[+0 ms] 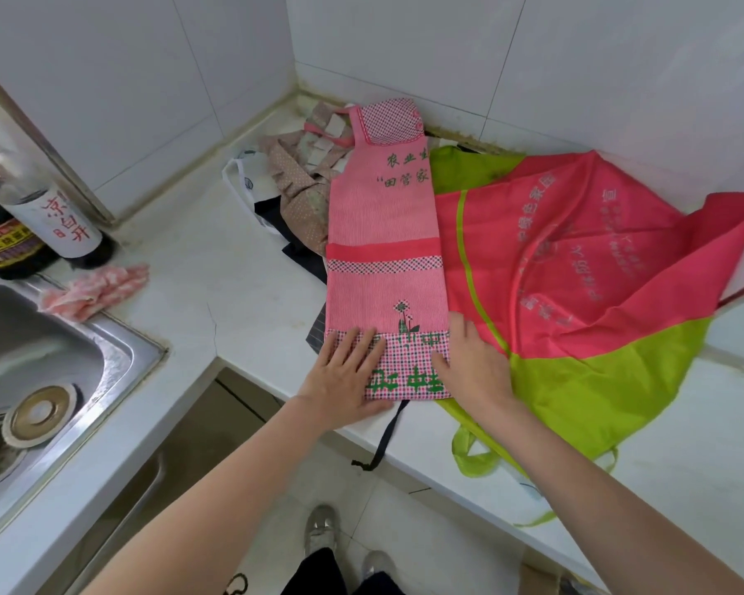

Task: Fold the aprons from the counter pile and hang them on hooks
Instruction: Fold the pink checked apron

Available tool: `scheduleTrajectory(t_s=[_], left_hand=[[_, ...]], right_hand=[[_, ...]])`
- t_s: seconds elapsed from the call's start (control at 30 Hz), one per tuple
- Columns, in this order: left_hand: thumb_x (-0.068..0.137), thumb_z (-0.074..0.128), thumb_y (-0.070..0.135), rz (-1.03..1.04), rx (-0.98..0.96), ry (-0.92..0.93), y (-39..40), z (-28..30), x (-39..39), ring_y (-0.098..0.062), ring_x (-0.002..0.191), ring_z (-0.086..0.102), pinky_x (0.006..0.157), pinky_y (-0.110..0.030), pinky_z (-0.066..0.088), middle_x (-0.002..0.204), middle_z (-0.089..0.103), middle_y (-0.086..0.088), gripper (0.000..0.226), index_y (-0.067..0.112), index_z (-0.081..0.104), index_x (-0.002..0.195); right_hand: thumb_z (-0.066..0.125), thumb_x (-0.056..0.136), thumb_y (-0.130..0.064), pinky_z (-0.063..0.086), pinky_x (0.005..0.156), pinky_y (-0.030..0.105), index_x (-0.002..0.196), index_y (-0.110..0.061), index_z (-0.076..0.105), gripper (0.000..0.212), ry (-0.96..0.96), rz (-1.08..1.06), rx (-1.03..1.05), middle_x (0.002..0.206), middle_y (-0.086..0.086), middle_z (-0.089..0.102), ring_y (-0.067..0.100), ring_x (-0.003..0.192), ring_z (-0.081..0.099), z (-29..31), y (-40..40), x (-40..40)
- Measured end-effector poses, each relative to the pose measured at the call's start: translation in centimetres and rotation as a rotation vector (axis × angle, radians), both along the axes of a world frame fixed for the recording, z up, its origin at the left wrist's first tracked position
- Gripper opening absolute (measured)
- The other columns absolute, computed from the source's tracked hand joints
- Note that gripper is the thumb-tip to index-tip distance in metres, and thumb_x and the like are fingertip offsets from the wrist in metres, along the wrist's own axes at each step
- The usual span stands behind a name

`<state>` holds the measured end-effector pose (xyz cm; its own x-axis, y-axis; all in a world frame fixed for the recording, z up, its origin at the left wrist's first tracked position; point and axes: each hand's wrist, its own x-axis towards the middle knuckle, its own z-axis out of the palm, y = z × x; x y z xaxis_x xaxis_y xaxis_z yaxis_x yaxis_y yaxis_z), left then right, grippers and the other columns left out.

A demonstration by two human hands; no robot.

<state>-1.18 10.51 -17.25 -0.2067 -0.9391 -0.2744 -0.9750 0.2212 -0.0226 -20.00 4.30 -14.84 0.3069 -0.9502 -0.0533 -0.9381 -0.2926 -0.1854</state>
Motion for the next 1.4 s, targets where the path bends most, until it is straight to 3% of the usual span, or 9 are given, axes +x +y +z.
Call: scheduleTrajectory(t_s=[0.1, 0.23, 0.43, 0.6, 0.8, 0.97, 1.1, 1.2, 1.4], left_hand=[[0.089, -0.003, 0.068, 0.01, 0.015, 0.017, 0.0, -0.3, 0.1, -0.033, 0.118, 0.056, 0.097, -0.054, 0.042, 0.133, 0.056, -0.013, 0.093, 0.008, 0.051, 0.133], [0.09, 0.016, 0.062, -0.012, 0.021, 0.055, 0.1, -0.3, 1.0, -0.032, 0.11, 0.061, 0.09, -0.052, 0.049, 0.126, 0.061, -0.012, 0.071, 0.011, 0.042, 0.133], [0.076, 0.035, 0.055, 0.124, -0.102, 0.324, 0.6, -0.3, 4.1, -0.022, 0.113, 0.061, 0.097, -0.05, 0.042, 0.125, 0.062, -0.005, 0.071, 0.012, 0.056, 0.129], [0.093, 0.054, 0.023, 0.407, -0.075, 0.7, 0.0, 1.8, 4.5, -0.021, 0.106, 0.061, 0.092, -0.024, 0.041, 0.121, 0.064, -0.003, 0.036, 0.012, 0.057, 0.128], [0.099, 0.045, 0.021, 0.629, -0.119, 0.83, -0.2, 1.9, 4.2, -0.023, 0.082, 0.057, 0.068, -0.028, 0.036, 0.093, 0.065, -0.007, 0.025, 0.002, 0.061, 0.103], [0.099, 0.043, 0.025, 0.753, -0.086, 0.729, 1.0, 0.7, 3.5, -0.02, 0.074, 0.051, 0.056, -0.026, 0.034, 0.082, 0.057, -0.002, 0.019, 0.01, 0.055, 0.095], [0.099, 0.044, 0.026, 0.784, -0.1, 0.708, 1.0, 0.7, 3.4, -0.018, 0.063, 0.049, 0.052, -0.024, 0.033, 0.076, 0.056, -0.003, 0.015, 0.012, 0.049, 0.094], [0.098, 0.043, 0.027, 0.755, -0.194, 0.575, 1.4, 1.0, 3.0, -0.021, 0.074, 0.057, 0.07, -0.029, 0.043, 0.091, 0.058, -0.005, 0.019, 0.011, 0.046, 0.106], [0.092, 0.014, 0.064, 0.015, -0.236, 0.127, 0.2, -0.4, 1.5, -0.036, 0.128, 0.046, 0.103, -0.053, 0.037, 0.142, 0.046, -0.015, 0.073, 0.015, 0.037, 0.141]], right_hand=[[0.058, 0.084, -0.049, 0.031, 0.108, 0.051, 0.148, -0.01, 0.022, 0.083, 0.092, 0.383, -0.048, 0.152, 0.014, 0.022, 0.034, 0.139, 0.023, -0.1, 1.1, -0.3], [0.042, 0.092, -0.041, -0.013, 0.115, 0.037, 0.15, -0.014, -0.011, 0.083, 0.228, 0.494, 0.26, 0.156, 0.006, -0.02, 0.02, 0.144, -0.019, -1.7, 0.5, -1.0], [0.06, 0.086, -0.032, 0.006, 0.113, 0.017, 0.149, -0.01, 0.022, 0.076, -0.153, 0.424, 0.414, 0.156, 0.005, 0.019, 0.015, 0.144, 0.018, -1.6, -2.4, -1.8], [0.068, 0.081, -0.004, 0.043, 0.081, 0.025, 0.111, -0.011, 0.069, 0.031, -0.409, 0.182, 0.415, 0.104, 0.003, 0.07, 0.016, 0.097, 0.063, -0.6, -4.0, -2.6], [0.053, 0.095, -0.008, 0.045, 0.045, 0.027, 0.071, -0.015, 0.055, 0.025, -0.694, -0.148, 0.54, 0.037, -0.011, 0.041, 0.002, 0.034, 0.046, 0.4, -2.7, -1.7], [0.037, 0.102, -0.021, 0.045, 0.052, 0.033, 0.065, -0.017, 0.042, 0.038, -0.417, -0.181, 0.401, 0.051, 0.004, 0.047, 0.02, 0.044, 0.057, -1.0, -0.9, -0.1], [0.029, 0.103, -0.021, 0.043, 0.082, 0.038, 0.1, -0.004, 0.061, 0.036, -0.21, -0.222, 0.275, 0.106, 0.021, 0.065, 0.037, 0.102, 0.06, -1.2, -0.6, 1.2], [0.028, 0.102, -0.018, 0.044, 0.084, 0.038, 0.104, -0.004, 0.06, 0.034, -0.144, -0.242, 0.272, 0.113, 0.019, 0.064, 0.035, 0.107, 0.059, -1.3, -0.8, 1.9], [0.032, 0.102, -0.022, 0.043, 0.085, 0.037, 0.112, 0.001, 0.056, 0.035, -0.107, -0.272, 0.347, 0.118, 0.022, 0.06, 0.036, 0.11, 0.057, -0.9, -1.5, 2.1]])
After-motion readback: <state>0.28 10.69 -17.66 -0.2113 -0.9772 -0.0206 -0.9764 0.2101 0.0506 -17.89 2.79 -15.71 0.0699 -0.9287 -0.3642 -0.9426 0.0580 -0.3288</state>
